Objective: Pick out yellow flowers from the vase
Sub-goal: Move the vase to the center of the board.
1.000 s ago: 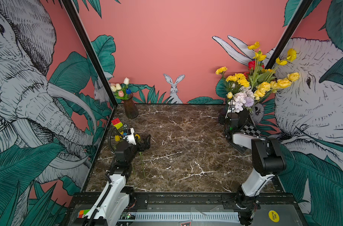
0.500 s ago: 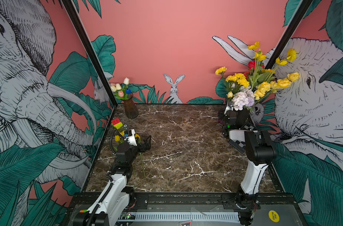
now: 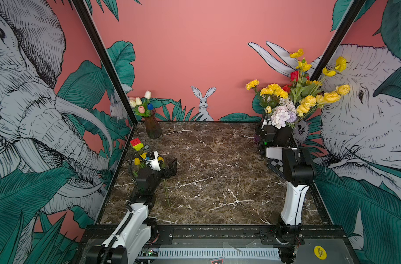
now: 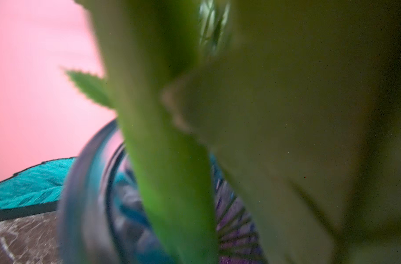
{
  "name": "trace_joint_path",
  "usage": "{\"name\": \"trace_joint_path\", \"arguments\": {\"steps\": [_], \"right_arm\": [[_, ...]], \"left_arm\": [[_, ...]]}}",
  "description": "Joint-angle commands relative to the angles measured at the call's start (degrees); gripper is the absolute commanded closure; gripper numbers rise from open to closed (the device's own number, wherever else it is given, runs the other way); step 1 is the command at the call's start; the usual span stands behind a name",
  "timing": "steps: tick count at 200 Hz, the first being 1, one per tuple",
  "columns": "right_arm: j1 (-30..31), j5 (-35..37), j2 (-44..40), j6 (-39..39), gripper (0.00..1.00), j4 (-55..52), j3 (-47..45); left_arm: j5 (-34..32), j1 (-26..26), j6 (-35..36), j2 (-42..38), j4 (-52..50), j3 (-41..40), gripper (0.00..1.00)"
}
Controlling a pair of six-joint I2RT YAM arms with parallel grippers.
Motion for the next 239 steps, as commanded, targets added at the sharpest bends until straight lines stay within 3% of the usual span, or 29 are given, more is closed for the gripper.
{"name": "trace_joint_path", "arguments": {"steps": [1, 50, 116, 159, 213, 239], "right_arm": [[0.0, 0.7, 1.6, -1.1, 0.15, 0.2, 3.0], [-0.1, 1.6, 4.6, -1.7, 0.17, -2.7, 8.5], [-0.2, -0.4, 3.8, 0.2, 0.43, 0.0, 6.8], [-0.2, -0.3, 1.2, 2.4, 0.52, 4.5, 1.2], [0.0, -11.1, -3.7, 8.3, 0.66, 6.0, -4.3], [1.5, -14.9, -5.7, 8.8, 0.68, 6.8, -6.9]], "left_arm": [[0.1, -0.3, 0.7, 0.0, 1.9, -0.7, 0.01], [0.0, -0.5, 1.0, 0.1, 2.0, -0.8, 0.01], [-0.5, -0.5, 1.4, -0.2, 2.0, -0.9, 0.01], [-0.6, -0.6, 1.4, -0.2, 2.0, -0.9, 0.01], [-0.7, -0.6, 1.5, 0.0, 2.1, -0.9, 0.01], [-0.7, -0.6, 1.5, 0.3, 2.2, -0.9, 0.01]]}}
